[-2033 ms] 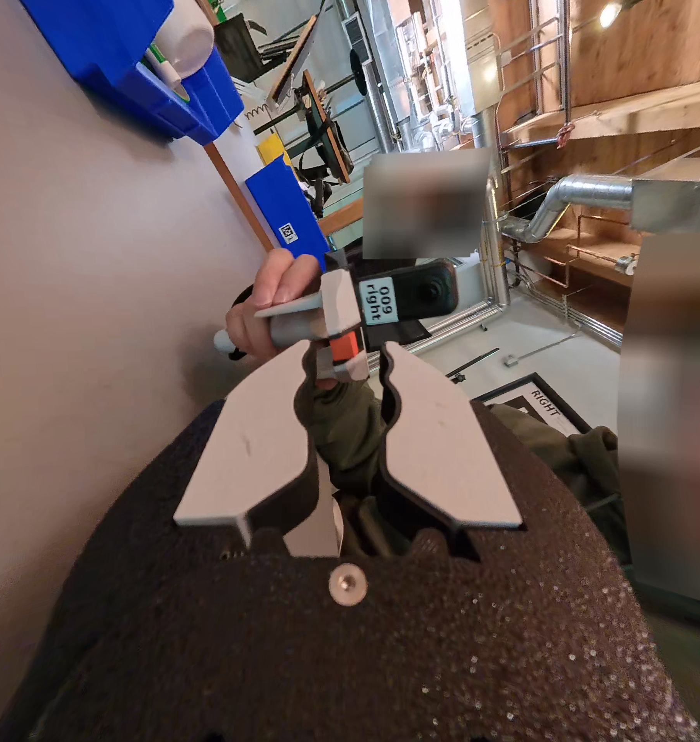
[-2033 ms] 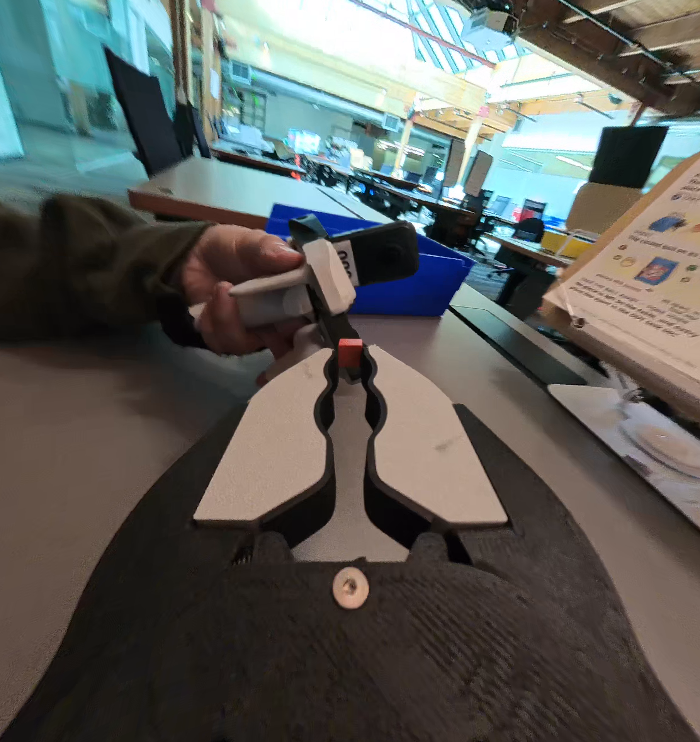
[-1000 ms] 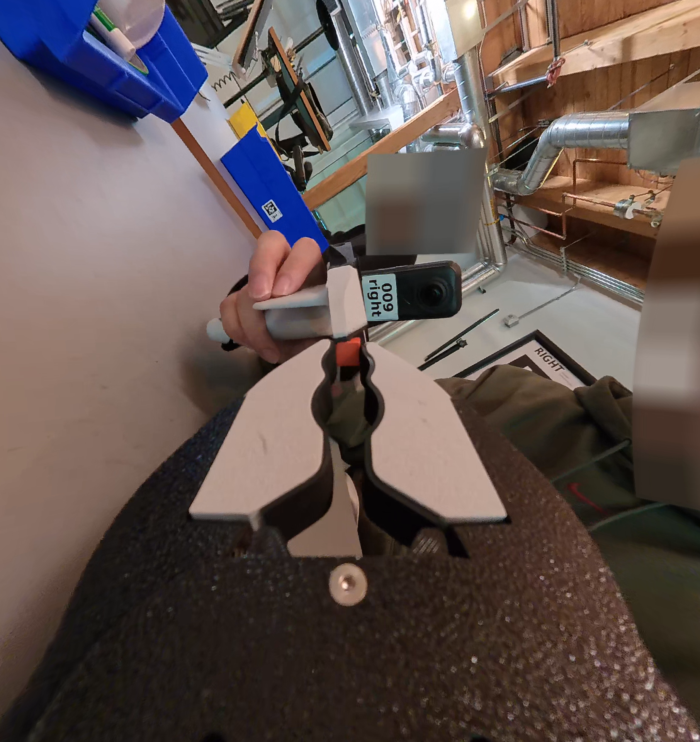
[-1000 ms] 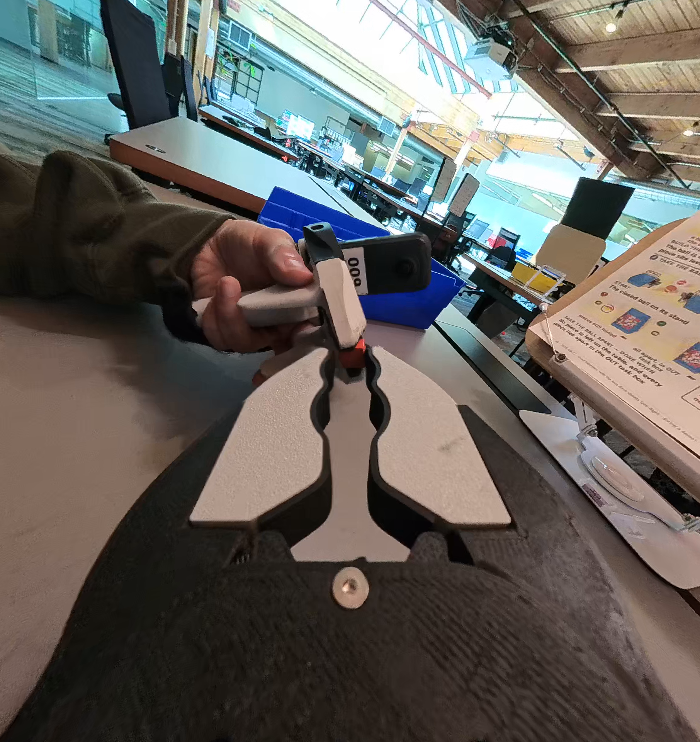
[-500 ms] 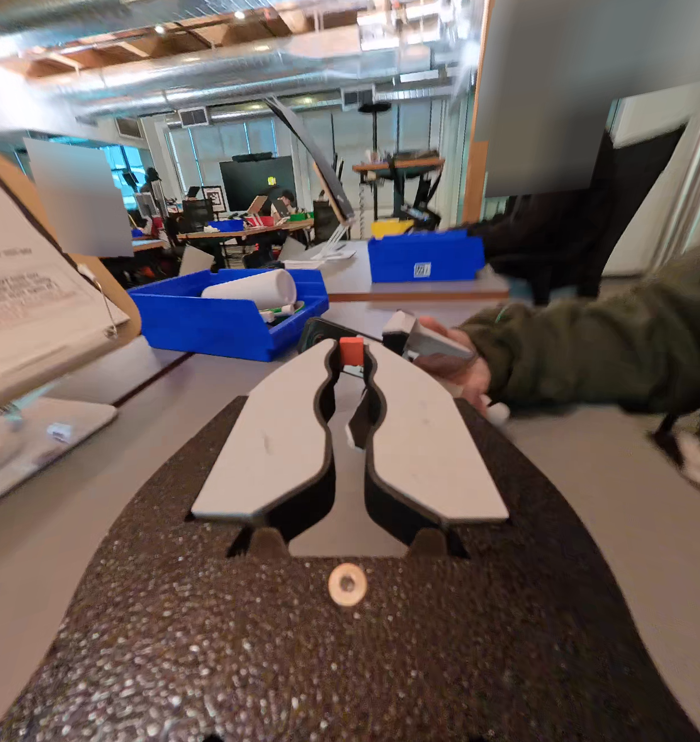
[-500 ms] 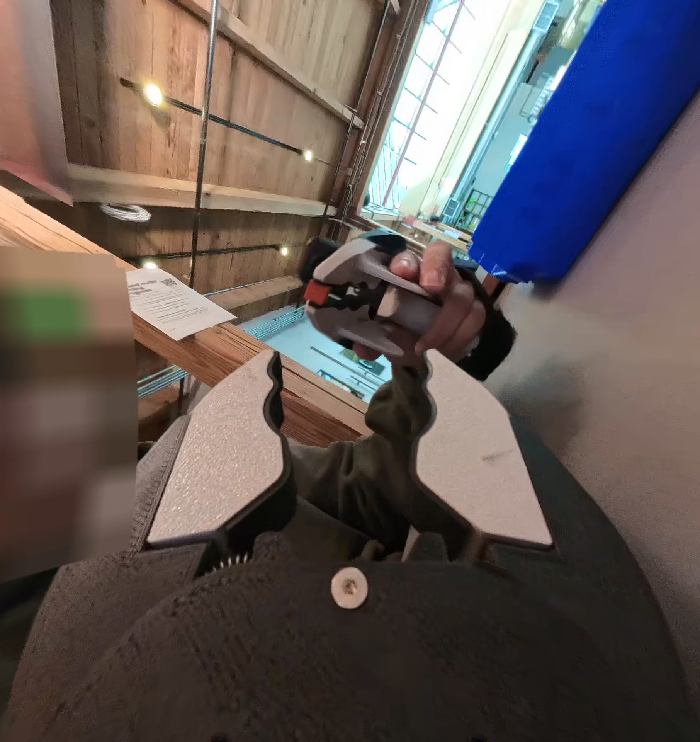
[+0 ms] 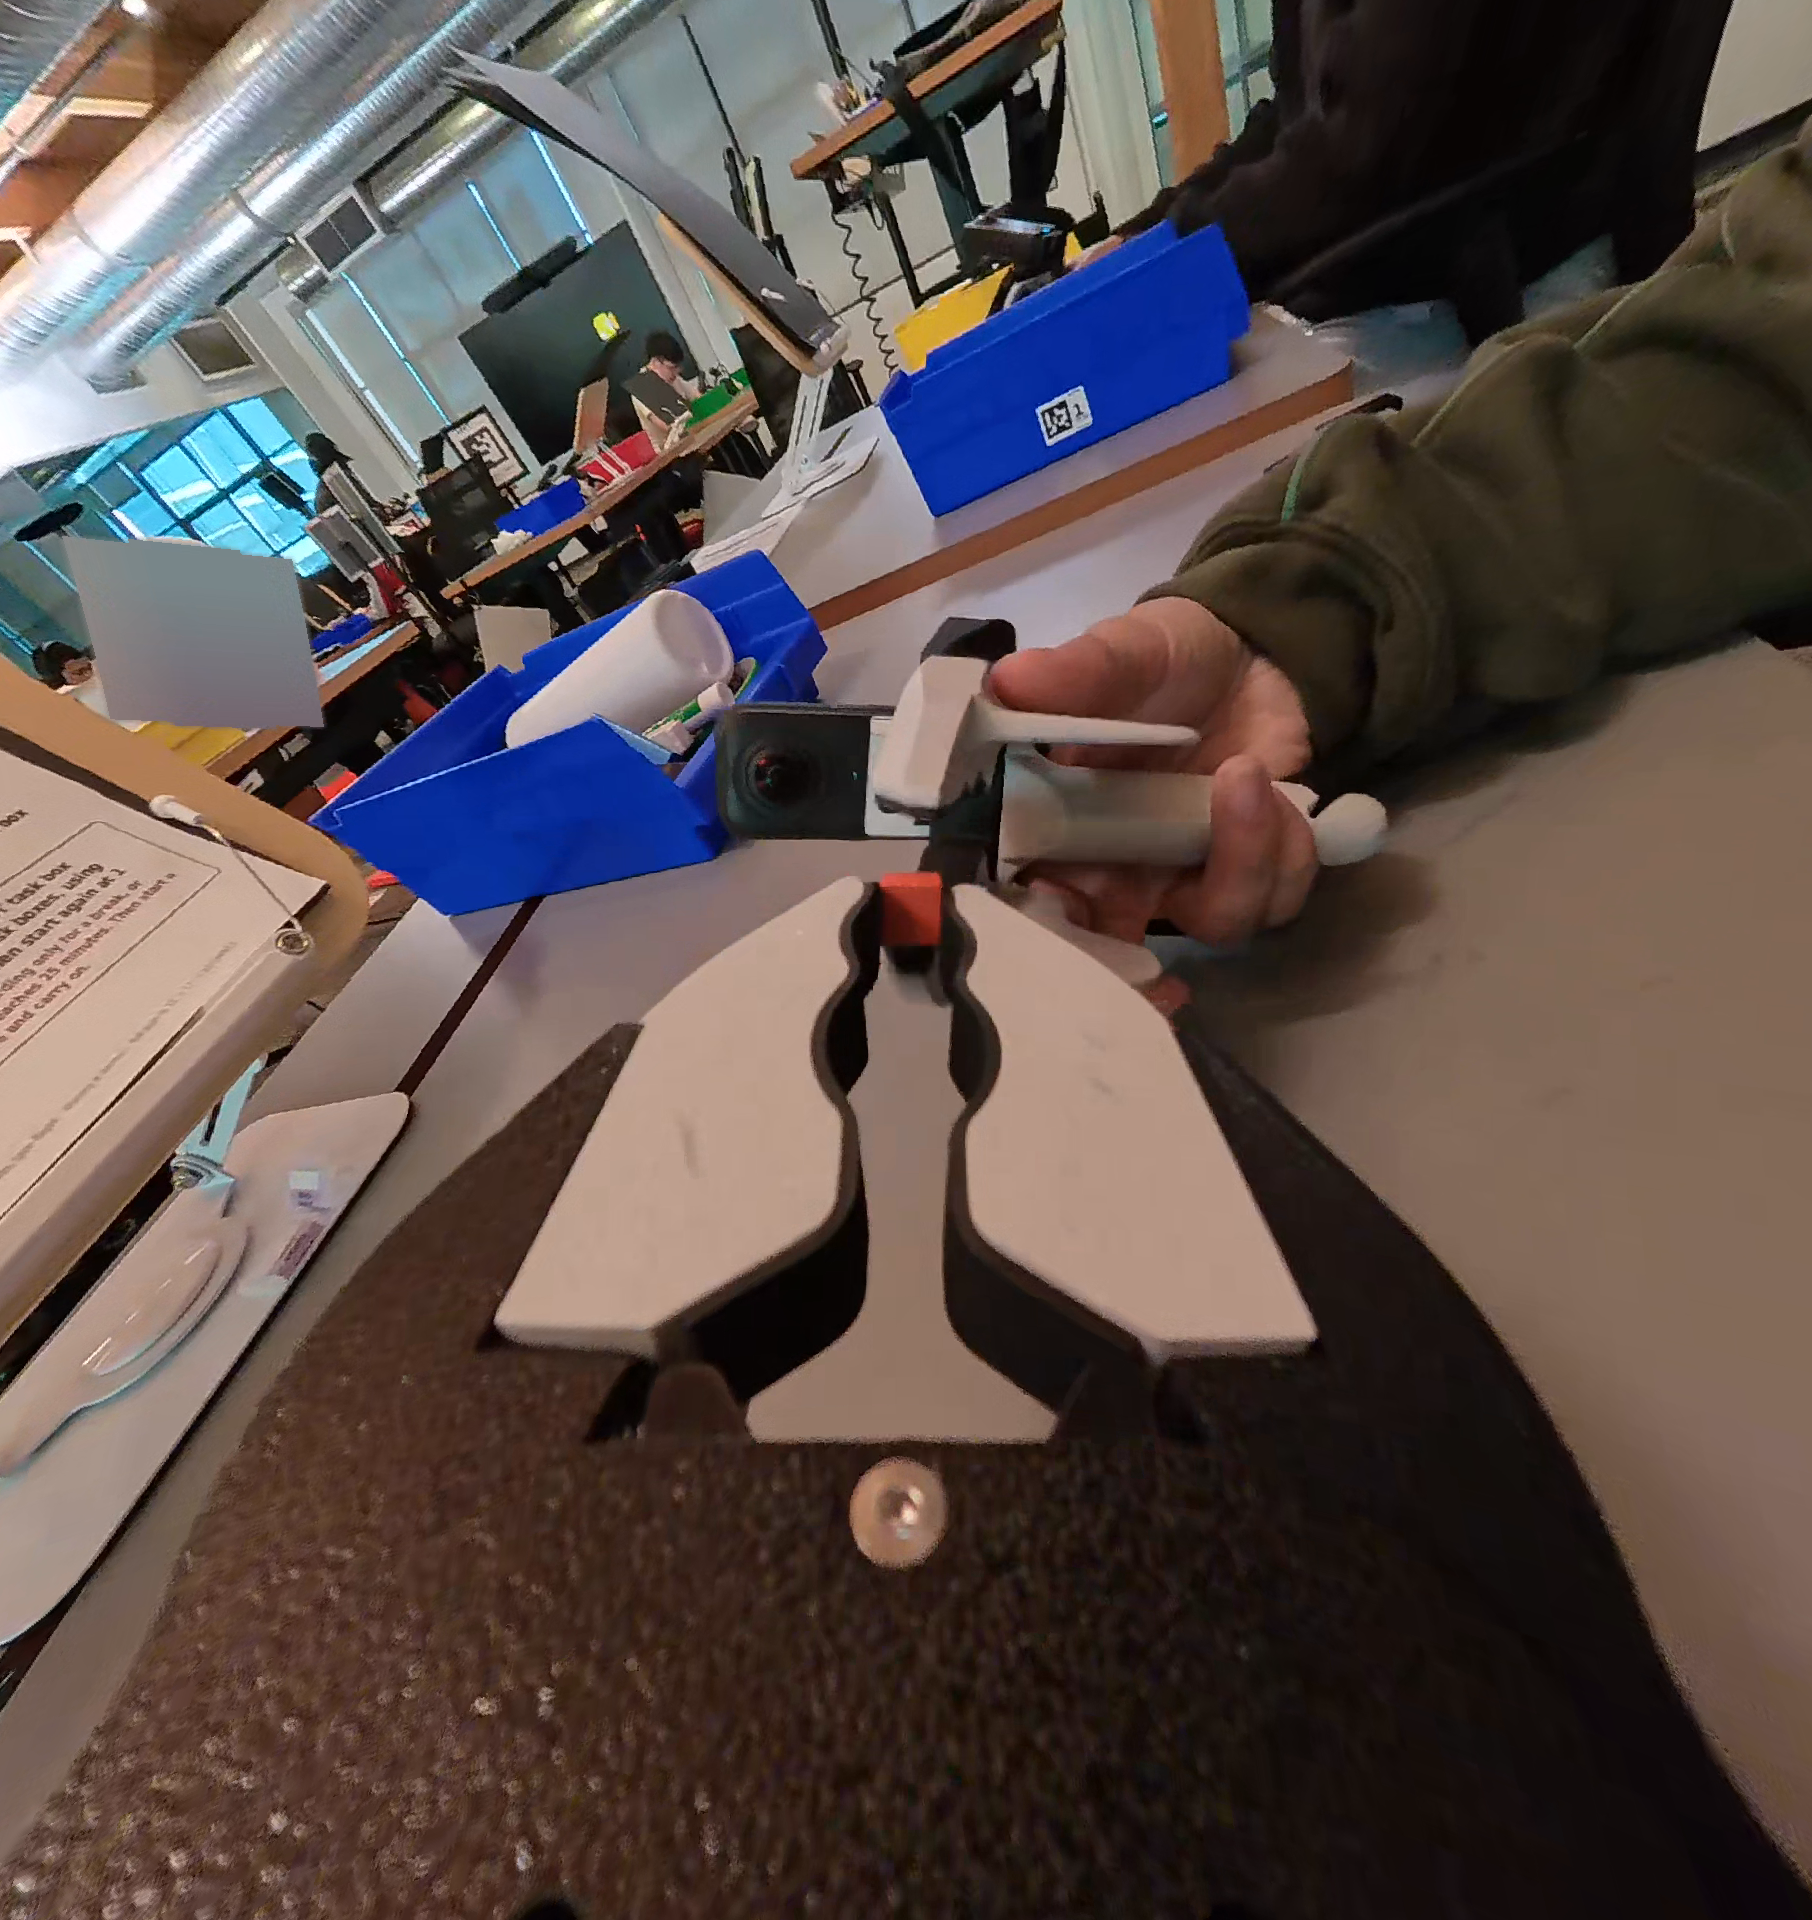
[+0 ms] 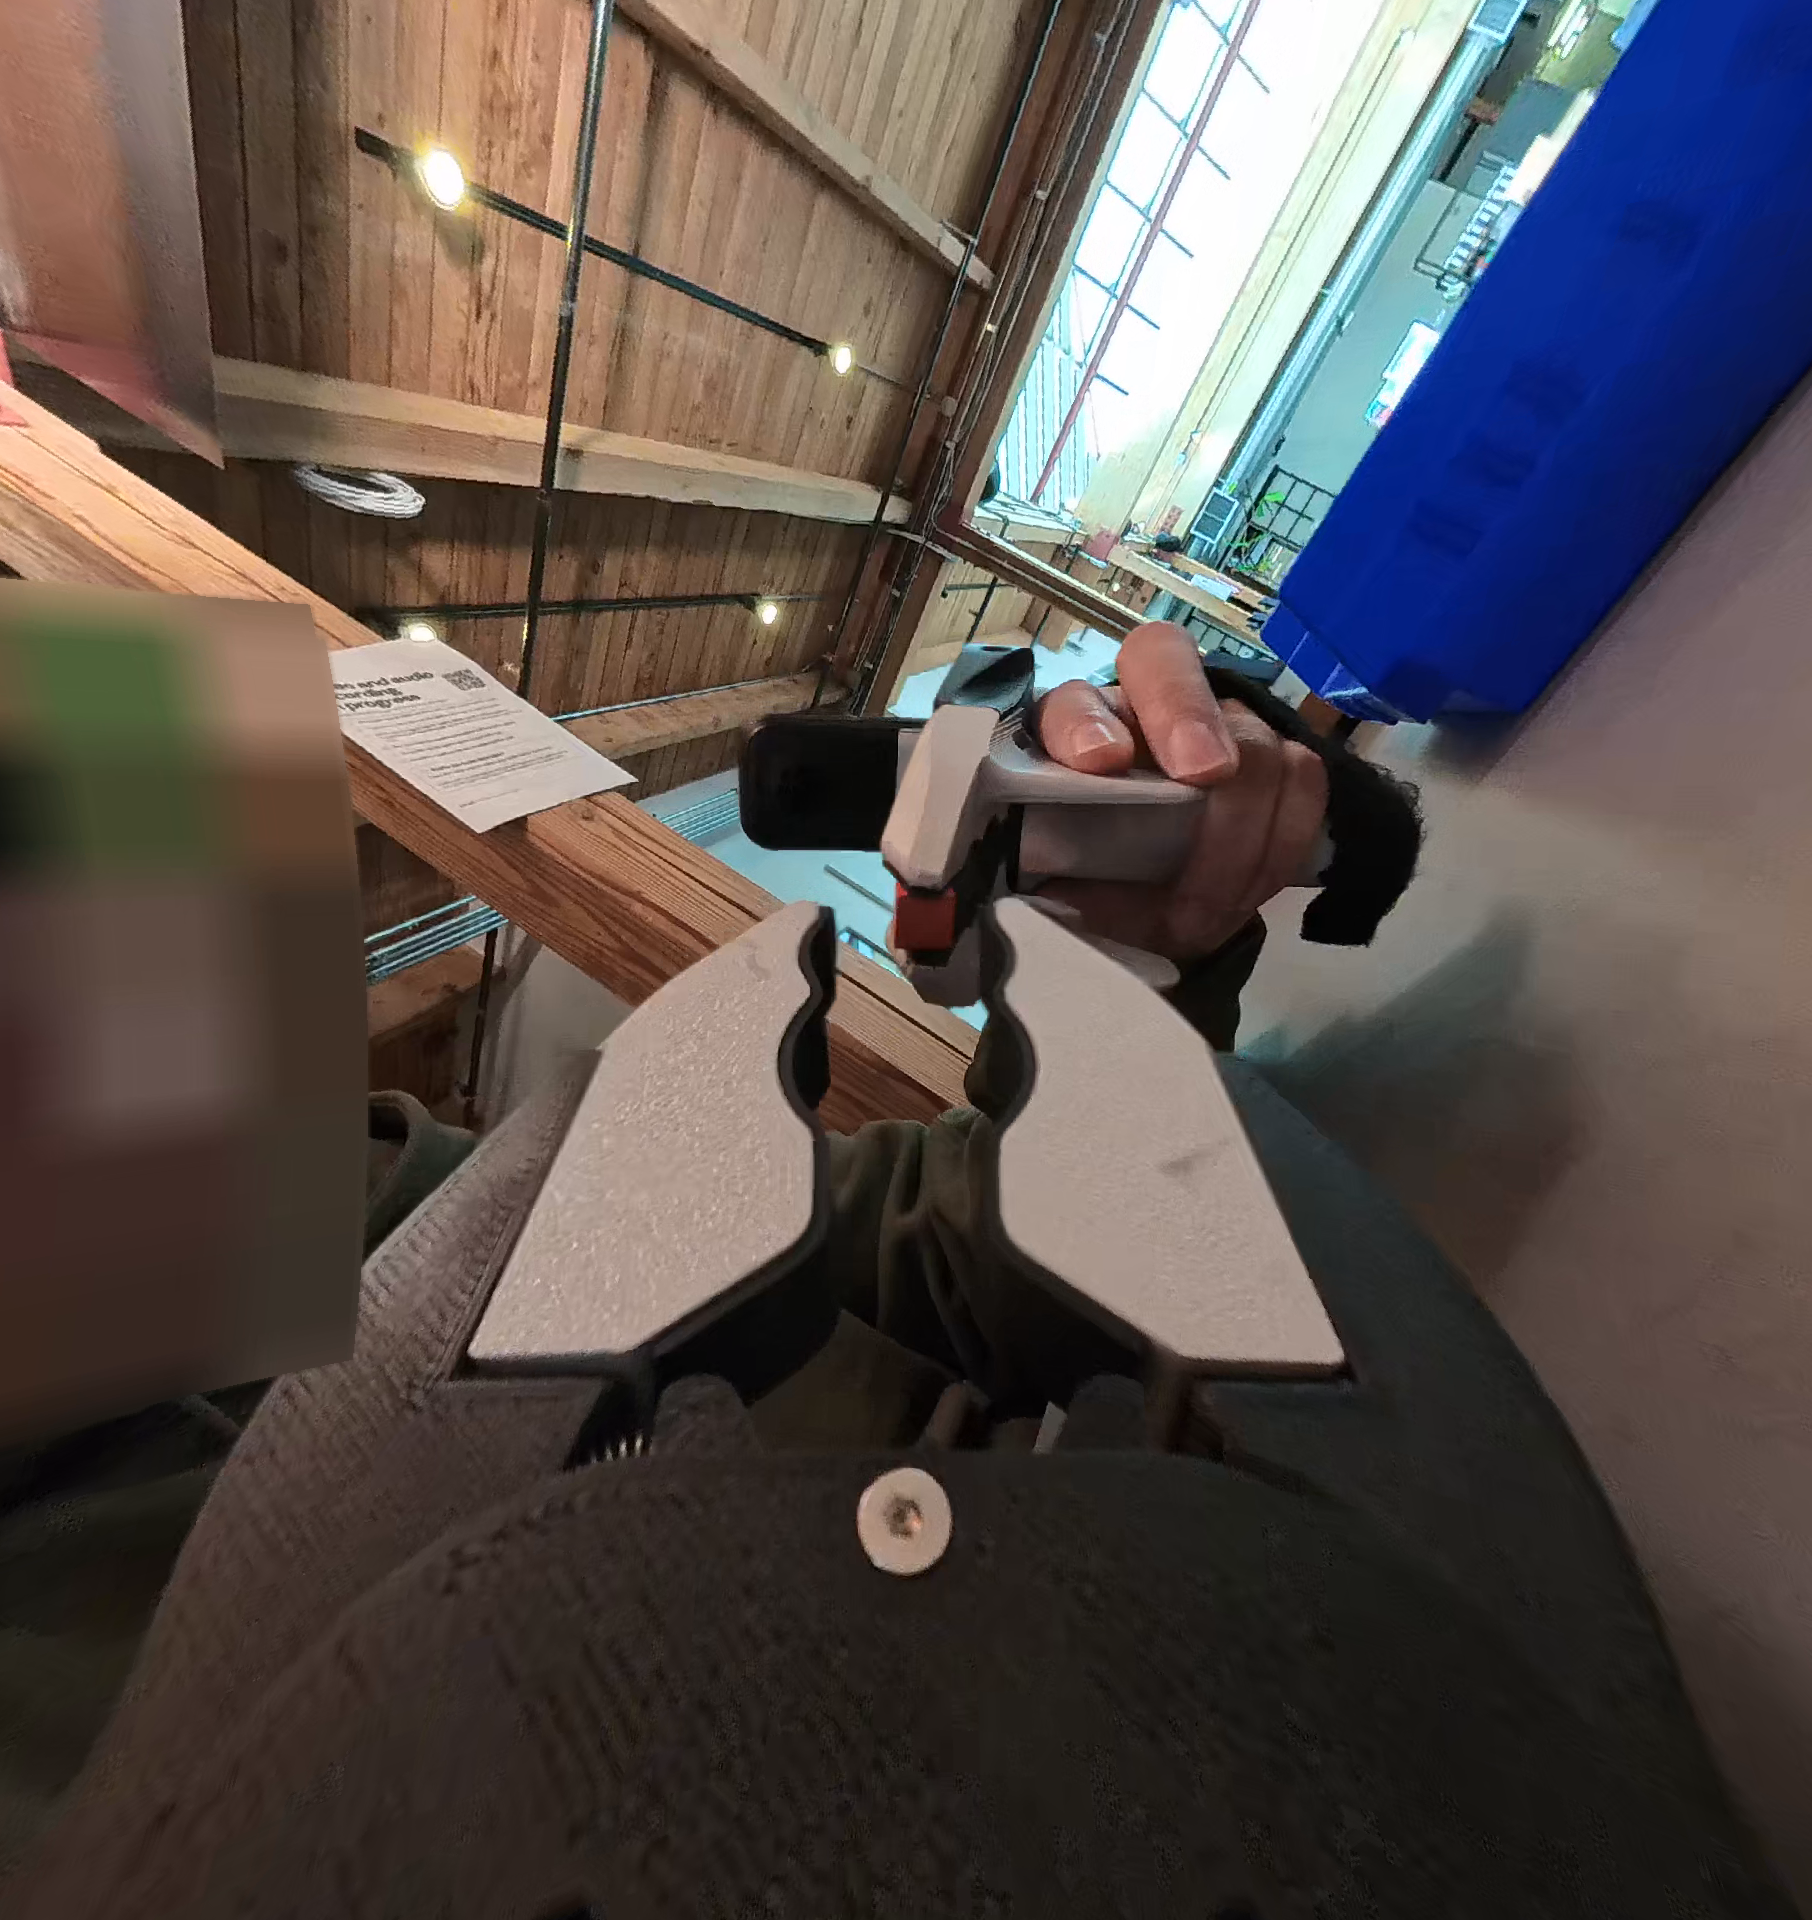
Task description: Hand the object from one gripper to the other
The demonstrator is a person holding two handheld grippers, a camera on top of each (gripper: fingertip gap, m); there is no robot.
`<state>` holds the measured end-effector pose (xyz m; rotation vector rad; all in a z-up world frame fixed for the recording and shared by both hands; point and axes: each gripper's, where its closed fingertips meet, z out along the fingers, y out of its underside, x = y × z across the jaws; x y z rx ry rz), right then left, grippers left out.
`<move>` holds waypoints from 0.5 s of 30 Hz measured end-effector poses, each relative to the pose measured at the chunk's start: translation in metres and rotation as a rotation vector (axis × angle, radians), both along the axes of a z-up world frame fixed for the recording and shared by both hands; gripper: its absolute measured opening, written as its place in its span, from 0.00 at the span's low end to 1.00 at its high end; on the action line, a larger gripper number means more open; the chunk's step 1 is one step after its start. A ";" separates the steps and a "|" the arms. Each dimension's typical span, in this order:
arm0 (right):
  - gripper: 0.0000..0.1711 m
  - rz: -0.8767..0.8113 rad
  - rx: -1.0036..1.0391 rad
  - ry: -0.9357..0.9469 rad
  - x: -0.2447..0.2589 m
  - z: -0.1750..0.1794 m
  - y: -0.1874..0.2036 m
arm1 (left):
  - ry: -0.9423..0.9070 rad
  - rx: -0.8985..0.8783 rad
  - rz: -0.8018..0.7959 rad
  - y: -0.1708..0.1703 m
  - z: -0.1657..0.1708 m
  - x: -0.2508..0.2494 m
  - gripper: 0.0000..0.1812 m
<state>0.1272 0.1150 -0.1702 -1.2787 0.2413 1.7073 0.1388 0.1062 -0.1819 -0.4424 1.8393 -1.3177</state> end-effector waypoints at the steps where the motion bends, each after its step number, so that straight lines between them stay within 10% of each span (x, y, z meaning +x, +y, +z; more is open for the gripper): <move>1: 0.11 0.001 0.011 -0.006 0.000 0.000 -0.001 | -0.002 0.001 -0.003 -0.001 0.000 0.000 0.05; 15: 0.06 -0.153 0.059 -0.033 0.025 0.005 0.003 | -0.062 -0.026 0.137 0.010 0.012 0.010 0.13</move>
